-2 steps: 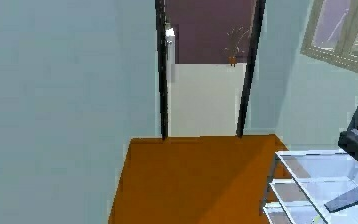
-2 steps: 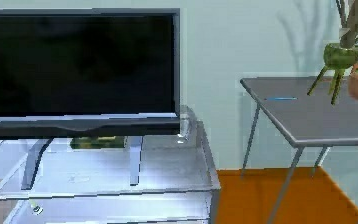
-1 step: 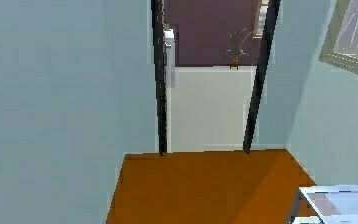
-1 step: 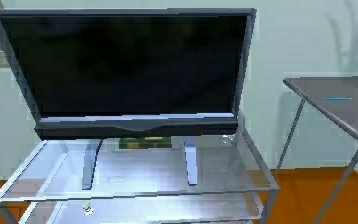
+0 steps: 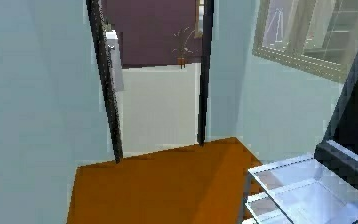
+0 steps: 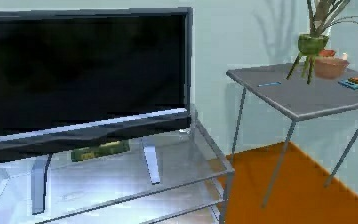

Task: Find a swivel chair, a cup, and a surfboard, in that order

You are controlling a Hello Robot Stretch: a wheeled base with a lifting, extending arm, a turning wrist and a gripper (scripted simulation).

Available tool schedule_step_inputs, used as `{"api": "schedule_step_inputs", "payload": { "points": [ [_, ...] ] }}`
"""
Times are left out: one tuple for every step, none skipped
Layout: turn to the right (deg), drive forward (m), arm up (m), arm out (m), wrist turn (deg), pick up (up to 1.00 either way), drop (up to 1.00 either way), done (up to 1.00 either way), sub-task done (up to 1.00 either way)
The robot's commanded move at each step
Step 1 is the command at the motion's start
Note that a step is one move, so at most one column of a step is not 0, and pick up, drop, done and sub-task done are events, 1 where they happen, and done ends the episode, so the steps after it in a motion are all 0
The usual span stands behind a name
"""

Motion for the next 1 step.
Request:
{"api": "schedule_step_inputs", "payload": {
  "points": [
    [0.0, 1.00, 0.00, 0.00, 0.0, 0.00, 0.00, 0.00, 0.00]
  ]
}}
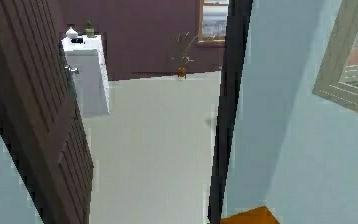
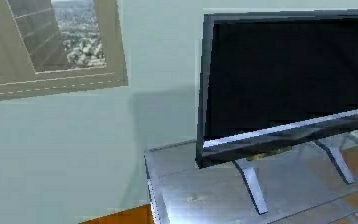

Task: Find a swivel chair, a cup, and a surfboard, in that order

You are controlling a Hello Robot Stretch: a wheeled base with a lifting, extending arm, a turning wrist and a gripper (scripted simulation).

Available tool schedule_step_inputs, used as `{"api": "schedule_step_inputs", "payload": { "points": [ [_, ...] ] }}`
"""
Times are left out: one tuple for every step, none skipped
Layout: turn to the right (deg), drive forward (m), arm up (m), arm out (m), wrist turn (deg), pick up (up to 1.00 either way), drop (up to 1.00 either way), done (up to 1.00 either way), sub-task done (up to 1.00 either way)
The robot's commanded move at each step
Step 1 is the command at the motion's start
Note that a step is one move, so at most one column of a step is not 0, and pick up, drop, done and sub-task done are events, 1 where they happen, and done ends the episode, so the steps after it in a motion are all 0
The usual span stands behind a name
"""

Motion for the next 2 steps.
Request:
{"api": "schedule_step_inputs", "payload": {
  "points": [
    [3.0, 0.00, 0.00, 0.00, 0.0, 0.00, 0.00, 0.00, 0.00],
    [0.0, 0.75, 0.00, 0.00, 0.0, 0.00, 0.00, 0.00, 0.00]
  ]
}}
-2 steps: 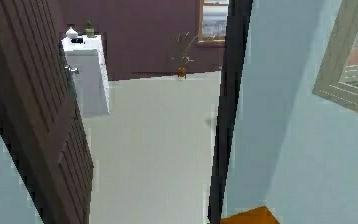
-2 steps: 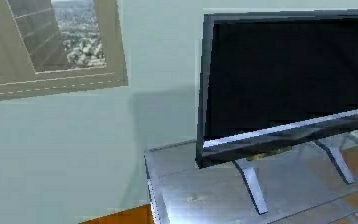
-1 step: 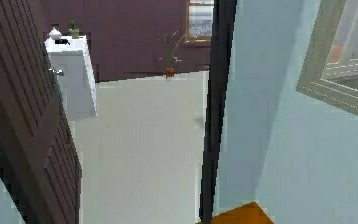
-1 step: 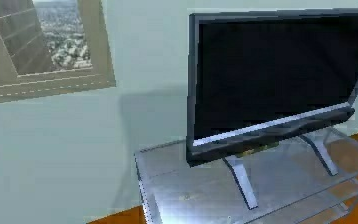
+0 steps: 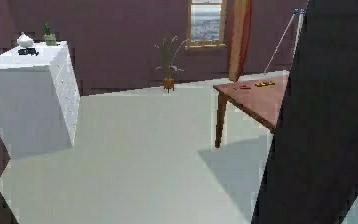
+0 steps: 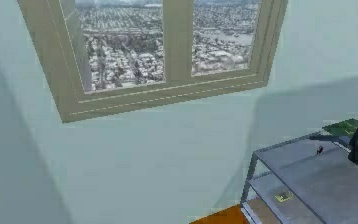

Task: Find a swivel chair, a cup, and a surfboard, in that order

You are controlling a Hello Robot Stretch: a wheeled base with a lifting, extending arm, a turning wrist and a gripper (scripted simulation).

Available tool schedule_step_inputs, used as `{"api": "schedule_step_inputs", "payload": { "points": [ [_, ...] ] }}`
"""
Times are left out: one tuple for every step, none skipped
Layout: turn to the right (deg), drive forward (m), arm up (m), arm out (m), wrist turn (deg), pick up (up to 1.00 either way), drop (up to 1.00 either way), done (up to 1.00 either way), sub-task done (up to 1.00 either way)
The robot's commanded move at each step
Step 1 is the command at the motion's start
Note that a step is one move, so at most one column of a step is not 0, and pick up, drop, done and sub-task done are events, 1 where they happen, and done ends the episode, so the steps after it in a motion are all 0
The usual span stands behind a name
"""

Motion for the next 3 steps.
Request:
{"api": "schedule_step_inputs", "payload": {
  "points": [
    [-15.0, 0.00, 0.00, 0.00, 0.0, 0.00, 0.00, 0.00, 0.00],
    [0.0, 0.60, 0.00, 0.00, 0.0, 0.00, 0.00, 0.00, 0.00],
    [15.0, 0.00, 0.00, 0.00, 0.0, 0.00, 0.00, 0.00, 0.00]
  ]
}}
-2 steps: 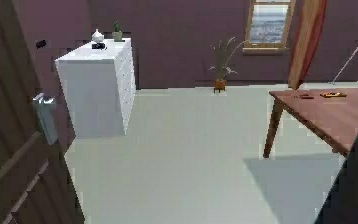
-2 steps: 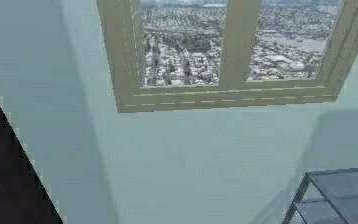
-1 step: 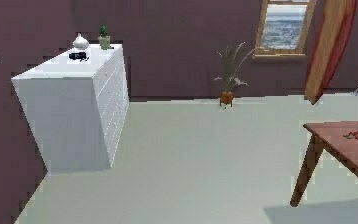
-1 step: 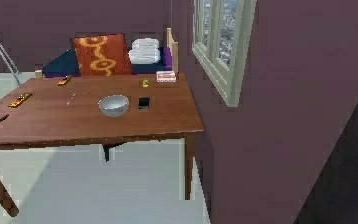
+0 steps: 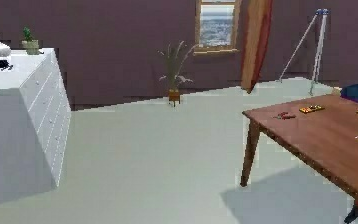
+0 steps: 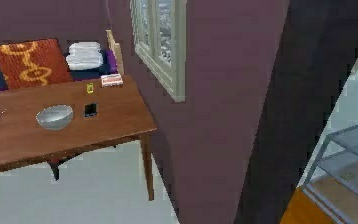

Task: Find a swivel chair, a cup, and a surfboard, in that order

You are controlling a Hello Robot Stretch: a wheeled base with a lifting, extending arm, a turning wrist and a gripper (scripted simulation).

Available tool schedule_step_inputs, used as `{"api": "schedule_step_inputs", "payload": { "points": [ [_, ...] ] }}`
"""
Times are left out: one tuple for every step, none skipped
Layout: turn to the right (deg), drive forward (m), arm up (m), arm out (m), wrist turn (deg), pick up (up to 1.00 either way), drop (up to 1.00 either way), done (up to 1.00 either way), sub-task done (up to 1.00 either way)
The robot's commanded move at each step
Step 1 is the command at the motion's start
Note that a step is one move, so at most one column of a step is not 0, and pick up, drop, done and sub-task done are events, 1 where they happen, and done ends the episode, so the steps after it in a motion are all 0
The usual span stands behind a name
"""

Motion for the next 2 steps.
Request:
{"api": "schedule_step_inputs", "payload": {
  "points": [
    [0.0, 1.00, 0.00, 0.00, 0.0, 0.00, 0.00, 0.00, 0.00],
    [0.0, 0.50, 0.00, 0.00, 0.0, 0.00, 0.00, 0.00, 0.00]
  ]
}}
